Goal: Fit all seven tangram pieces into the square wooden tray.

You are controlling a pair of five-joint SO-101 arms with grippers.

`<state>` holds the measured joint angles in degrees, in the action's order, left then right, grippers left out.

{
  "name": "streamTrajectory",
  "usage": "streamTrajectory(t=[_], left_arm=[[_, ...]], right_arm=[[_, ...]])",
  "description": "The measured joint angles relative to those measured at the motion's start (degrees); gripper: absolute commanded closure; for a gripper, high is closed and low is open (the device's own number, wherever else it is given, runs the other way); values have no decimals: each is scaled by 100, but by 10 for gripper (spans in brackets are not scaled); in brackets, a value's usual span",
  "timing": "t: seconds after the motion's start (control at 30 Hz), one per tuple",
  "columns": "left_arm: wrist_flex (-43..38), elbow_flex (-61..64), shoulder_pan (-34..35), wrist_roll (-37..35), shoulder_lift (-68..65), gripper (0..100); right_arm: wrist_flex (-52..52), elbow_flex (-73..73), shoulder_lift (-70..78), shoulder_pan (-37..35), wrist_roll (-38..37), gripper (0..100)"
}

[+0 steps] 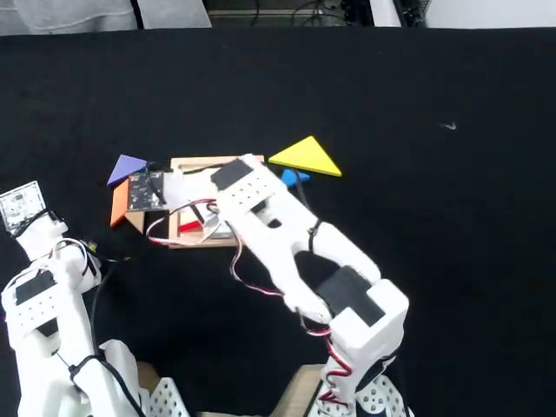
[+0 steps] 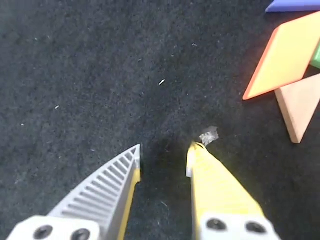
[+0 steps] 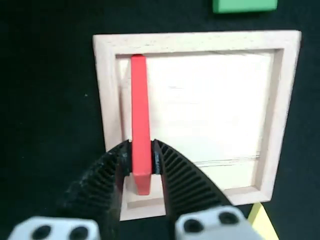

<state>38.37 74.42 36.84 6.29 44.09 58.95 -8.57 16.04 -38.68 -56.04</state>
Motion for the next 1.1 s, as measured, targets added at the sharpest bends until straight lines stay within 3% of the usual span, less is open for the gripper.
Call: streamTrajectory(t=[0.43, 0.73, 1.1], left_arm=[[0, 0, 0, 0, 0, 841], [0, 0, 0, 0, 0, 841], [0, 0, 0, 0, 0, 841]], right_arm=[[132, -123, -18, -79, 26, 985], [501, -35, 0, -105, 79, 825], [510, 70, 0, -105, 149, 825]])
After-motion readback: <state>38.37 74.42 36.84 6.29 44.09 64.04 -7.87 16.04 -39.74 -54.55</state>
